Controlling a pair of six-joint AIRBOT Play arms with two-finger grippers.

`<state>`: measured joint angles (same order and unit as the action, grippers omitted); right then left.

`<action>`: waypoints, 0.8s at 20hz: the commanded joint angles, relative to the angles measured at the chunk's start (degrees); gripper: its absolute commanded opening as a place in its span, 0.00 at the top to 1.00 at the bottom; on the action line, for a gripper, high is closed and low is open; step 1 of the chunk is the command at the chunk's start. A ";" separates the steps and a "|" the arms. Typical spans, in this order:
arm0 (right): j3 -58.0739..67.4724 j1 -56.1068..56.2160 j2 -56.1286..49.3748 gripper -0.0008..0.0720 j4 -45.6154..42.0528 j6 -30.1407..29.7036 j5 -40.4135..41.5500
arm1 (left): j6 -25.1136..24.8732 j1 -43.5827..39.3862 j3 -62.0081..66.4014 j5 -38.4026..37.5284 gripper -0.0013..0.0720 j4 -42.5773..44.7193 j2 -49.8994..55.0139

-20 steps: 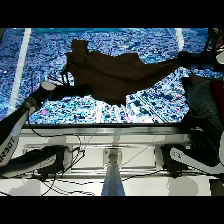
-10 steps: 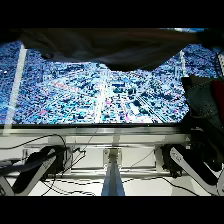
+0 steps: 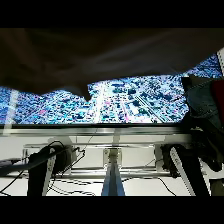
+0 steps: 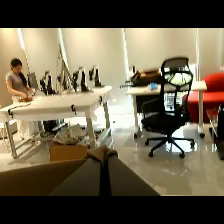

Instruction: Fold the clothes and pants, and hang the long-sleeved shirts on hangers.

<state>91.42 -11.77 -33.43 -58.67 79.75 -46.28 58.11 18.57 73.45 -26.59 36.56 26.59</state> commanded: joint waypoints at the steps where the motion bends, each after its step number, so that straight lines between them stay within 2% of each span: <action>1: 1.36 0.02 0.26 0.97 0.48 0.57 -0.59 | 3.98 0.15 -0.87 -3.80 0.96 2.91 0.11; 3: 0.31 0.02 -4.63 0.97 0.44 0.74 -5.05 | 6.45 0.13 -1.70 -11.87 0.96 5.14 5.66; 5: -0.46 0.02 -12.48 0.97 0.39 0.74 -11.30 | 6.43 0.02 -2.12 -19.32 0.96 5.64 14.32; 8: -0.63 0.04 -26.14 0.97 0.44 0.74 -19.65 | 4.39 -1.84 -2.12 -24.44 0.96 5.44 30.03; 11: -0.90 0.28 -39.71 0.97 0.55 0.72 -20.87 | -0.35 -5.01 -2.10 -22.73 0.96 5.05 45.81; 16: -0.90 2.97 -56.94 0.97 0.39 0.70 -12.37 | -0.74 -7.72 -1.46 -10.38 0.96 -5.27 63.01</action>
<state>90.52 -10.15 -81.12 -58.41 80.51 -62.74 58.48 12.21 71.50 -43.13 37.17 80.31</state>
